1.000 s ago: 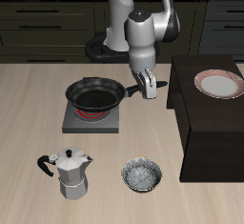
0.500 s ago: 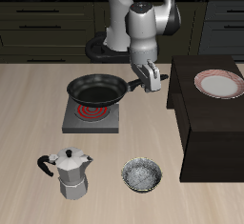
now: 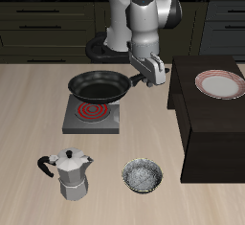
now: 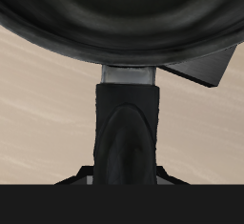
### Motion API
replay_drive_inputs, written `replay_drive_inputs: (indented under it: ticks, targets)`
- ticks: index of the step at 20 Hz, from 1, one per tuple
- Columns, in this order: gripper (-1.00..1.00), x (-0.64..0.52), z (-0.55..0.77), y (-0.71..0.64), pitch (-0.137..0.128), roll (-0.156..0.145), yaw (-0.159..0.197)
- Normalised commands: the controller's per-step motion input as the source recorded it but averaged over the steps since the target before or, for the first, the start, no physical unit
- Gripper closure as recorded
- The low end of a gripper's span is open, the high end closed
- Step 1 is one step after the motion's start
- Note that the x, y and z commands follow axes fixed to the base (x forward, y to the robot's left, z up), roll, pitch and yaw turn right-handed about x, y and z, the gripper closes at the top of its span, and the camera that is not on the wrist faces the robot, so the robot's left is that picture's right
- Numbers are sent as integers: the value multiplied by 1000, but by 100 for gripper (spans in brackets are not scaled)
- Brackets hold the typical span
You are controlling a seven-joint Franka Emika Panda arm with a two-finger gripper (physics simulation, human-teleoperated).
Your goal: Place the frypan on the top layer of the shelf
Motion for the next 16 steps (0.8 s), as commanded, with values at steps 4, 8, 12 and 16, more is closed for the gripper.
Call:
replay_drive_inputs:
  ticks: [4, 8, 12, 16]
  targets:
    - [100, 105, 108, -115, 13, -24, 94]
    - [100, 90, 117, -128, 16, -33, 163]
    - [100, 19, 157, -12, -8, 2, 110]
    - [100, 73, 256, -158, -9, -40, 114]
